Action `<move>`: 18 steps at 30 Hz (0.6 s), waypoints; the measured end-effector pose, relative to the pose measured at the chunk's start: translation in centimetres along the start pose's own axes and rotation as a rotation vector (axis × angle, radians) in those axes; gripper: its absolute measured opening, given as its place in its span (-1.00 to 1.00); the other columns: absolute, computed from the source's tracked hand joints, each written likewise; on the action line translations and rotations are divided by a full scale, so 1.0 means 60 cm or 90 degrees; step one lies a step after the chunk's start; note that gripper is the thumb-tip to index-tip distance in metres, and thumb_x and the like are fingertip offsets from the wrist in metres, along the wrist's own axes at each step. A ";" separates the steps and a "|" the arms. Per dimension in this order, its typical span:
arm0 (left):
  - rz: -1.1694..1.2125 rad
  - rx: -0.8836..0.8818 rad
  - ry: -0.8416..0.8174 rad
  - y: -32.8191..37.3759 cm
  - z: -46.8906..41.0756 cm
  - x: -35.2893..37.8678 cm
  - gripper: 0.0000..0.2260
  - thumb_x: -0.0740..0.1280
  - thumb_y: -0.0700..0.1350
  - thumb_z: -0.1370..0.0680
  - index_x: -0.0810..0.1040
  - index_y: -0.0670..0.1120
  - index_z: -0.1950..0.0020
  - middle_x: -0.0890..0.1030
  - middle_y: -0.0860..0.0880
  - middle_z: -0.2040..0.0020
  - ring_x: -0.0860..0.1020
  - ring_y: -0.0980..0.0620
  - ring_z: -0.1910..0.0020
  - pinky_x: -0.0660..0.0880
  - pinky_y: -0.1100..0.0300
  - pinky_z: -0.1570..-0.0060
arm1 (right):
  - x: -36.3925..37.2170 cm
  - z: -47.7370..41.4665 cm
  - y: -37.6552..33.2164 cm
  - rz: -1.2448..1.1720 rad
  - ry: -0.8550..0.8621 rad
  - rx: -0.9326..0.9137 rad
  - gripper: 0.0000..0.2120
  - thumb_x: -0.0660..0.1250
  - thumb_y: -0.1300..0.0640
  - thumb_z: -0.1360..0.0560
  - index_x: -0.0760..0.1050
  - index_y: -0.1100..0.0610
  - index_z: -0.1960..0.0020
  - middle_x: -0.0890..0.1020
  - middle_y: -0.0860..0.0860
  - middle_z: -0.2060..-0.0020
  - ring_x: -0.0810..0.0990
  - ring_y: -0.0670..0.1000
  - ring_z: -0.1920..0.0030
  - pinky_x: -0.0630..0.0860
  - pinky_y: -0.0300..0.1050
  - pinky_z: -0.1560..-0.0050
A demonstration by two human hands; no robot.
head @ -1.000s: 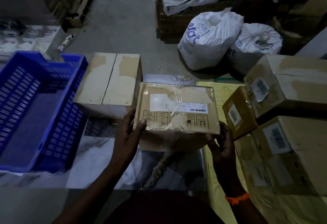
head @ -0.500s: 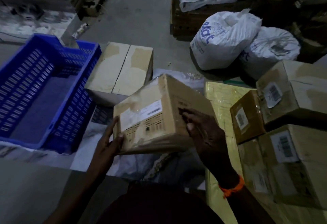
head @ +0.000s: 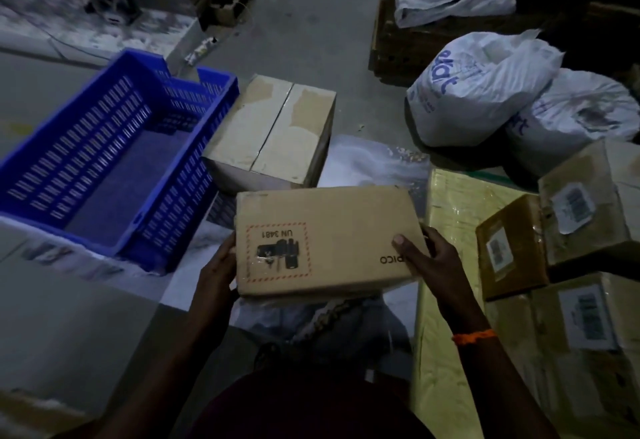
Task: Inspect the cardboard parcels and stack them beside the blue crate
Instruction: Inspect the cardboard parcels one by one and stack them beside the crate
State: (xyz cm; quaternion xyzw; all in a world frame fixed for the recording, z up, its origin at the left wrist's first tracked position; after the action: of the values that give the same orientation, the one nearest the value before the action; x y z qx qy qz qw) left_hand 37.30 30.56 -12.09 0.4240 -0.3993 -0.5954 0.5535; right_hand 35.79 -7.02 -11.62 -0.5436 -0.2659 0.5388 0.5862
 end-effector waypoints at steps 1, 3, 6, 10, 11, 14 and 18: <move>0.022 -0.025 0.005 -0.003 0.004 0.003 -0.70 0.12 -0.03 -0.73 0.51 -0.01 -0.40 0.66 0.00 -0.25 0.61 -0.06 -0.26 0.58 -0.13 -0.17 | 0.003 0.006 0.000 0.019 0.006 -0.005 -0.60 0.51 -0.11 -0.49 0.60 -0.01 -0.27 0.75 -0.07 -0.02 0.72 -0.06 -0.02 0.65 -0.07 -0.01; 0.033 -0.040 -0.006 -0.011 0.005 0.006 -0.67 0.06 0.01 -0.74 0.52 -0.04 -0.37 0.65 -0.09 -0.26 0.61 -0.14 -0.25 0.53 -0.25 -0.22 | 0.005 0.019 0.008 0.041 0.019 -0.004 -0.57 0.51 -0.13 -0.49 0.58 -0.05 -0.30 0.73 -0.10 -0.03 0.71 -0.10 -0.01 0.65 -0.08 -0.02; 0.011 -0.045 -0.034 -0.016 0.001 0.008 -0.64 0.12 0.09 -0.72 0.51 -0.06 -0.40 0.63 -0.14 -0.29 0.61 -0.19 -0.26 0.51 -0.33 -0.23 | -0.002 0.042 0.016 0.047 0.034 0.002 -0.54 0.51 -0.15 -0.49 0.55 -0.08 -0.34 0.73 -0.12 -0.05 0.70 -0.15 -0.02 0.64 -0.11 -0.03; -0.022 -0.042 -0.050 -0.007 -0.007 0.014 -0.56 0.19 0.20 -0.60 0.53 0.01 -0.37 0.66 -0.07 -0.25 0.62 -0.15 -0.24 0.55 -0.28 -0.19 | -0.016 0.064 0.026 0.030 0.046 0.023 -0.61 0.51 -0.10 -0.49 0.55 -0.11 -0.27 0.71 -0.13 -0.02 0.70 -0.19 0.03 0.64 -0.21 0.09; -0.023 -0.044 -0.051 -0.005 -0.007 0.014 -0.56 0.20 0.19 -0.58 0.53 0.02 -0.37 0.67 -0.05 -0.23 0.62 -0.14 -0.23 0.56 -0.25 -0.18 | -0.018 0.065 0.026 0.016 0.044 0.027 -0.66 0.51 -0.08 -0.49 0.56 -0.12 -0.23 0.72 -0.12 -0.01 0.70 -0.18 0.05 0.63 -0.24 0.14; -0.004 -0.044 -0.061 0.000 -0.016 0.013 -0.56 0.25 0.12 -0.57 0.50 0.02 -0.41 0.66 -0.03 -0.25 0.63 -0.09 -0.23 0.56 -0.21 -0.17 | -0.024 0.058 0.029 -0.033 0.041 0.045 -0.74 0.50 -0.03 -0.51 0.58 -0.07 -0.18 0.74 -0.02 0.00 0.73 -0.11 0.10 0.63 -0.24 0.20; -0.016 -0.069 -0.061 0.009 -0.047 0.004 -0.68 0.24 -0.09 -0.65 0.50 0.14 -0.39 0.67 0.03 -0.17 0.62 -0.01 -0.18 0.54 -0.10 -0.07 | -0.027 0.027 0.024 -0.077 0.035 0.103 -0.79 0.44 -0.08 -0.56 0.62 -0.04 -0.16 0.73 0.02 -0.05 0.74 -0.03 0.06 0.63 -0.14 0.18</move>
State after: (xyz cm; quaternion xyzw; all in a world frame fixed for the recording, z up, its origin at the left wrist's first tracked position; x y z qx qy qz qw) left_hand 40.13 30.24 -12.50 0.3688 -0.3873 -0.6428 0.5485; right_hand 33.40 -8.22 -12.04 -0.4924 -0.2376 0.5070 0.6664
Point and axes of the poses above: each hand's wrist, its own z-axis away from the middle knuckle, its own x-axis out of the palm, y = z × x, the point moved 9 cm from there along -z, towards the middle knuckle
